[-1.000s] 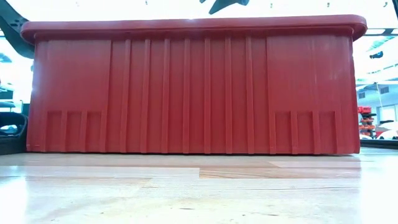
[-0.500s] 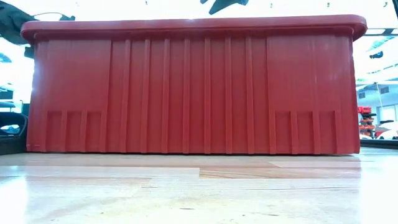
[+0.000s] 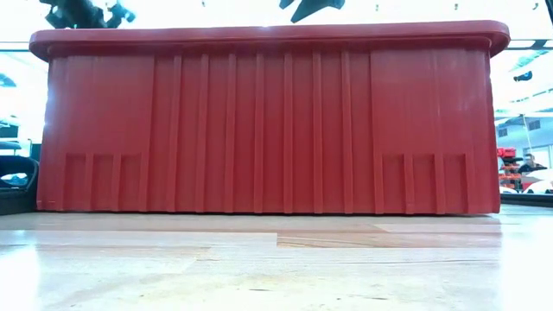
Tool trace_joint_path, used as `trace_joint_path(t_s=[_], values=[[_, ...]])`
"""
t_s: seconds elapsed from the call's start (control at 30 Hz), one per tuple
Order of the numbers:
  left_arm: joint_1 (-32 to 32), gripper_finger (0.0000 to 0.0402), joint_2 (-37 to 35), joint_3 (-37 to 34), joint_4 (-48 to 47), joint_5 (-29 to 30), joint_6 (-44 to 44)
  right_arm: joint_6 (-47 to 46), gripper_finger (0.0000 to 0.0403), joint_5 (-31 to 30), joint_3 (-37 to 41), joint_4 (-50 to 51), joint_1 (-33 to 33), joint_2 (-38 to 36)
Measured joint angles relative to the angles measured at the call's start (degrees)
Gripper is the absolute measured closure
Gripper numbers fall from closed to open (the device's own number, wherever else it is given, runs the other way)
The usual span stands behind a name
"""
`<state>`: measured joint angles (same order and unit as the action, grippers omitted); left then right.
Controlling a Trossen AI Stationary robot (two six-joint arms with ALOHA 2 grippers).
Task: Pick and place slides into bin
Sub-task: Put the top black slide in the red bin
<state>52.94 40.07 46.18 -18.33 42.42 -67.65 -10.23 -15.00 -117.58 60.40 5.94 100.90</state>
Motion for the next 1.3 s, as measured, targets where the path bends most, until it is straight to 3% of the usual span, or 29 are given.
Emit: trace_joint_path(t_s=[0.2,0.53,0.73,0.87,1.07,1.3], values=[[-5.9,0.0389,0.0,5.3,0.0,-0.8,-4.3,1.4,0.0144,-0.1,0.0,-0.7,0.4,0.0],[-24.7,0.0390,3.8,5.8,2.0,13.8,-9.0,5.3,0.0144,-1.5,0.0,-1.0,0.8,-1.6],[-35.9,0.0390,11.4,5.8,9.8,22.1,-11.2,6.2,0.0144,-1.5,0.0,-0.1,0.8,-5.2],[-40.3,0.0390,16.9,5.8,13.3,25.8,-12.0,6.0,0.0144,-1.4,0.0,2.7,0.6,-8.2],[-45.2,0.0390,25.3,6.4,15.4,28.8,-20.5,5.9,0.0144,-1.5,0.0,8.6,0.1,-12.4],[-48.1,0.0390,39.0,18.6,12.2,29.8,-20.3,5.8,0.0144,-1.5,0.0,11.8,-1.7,-15.7]])
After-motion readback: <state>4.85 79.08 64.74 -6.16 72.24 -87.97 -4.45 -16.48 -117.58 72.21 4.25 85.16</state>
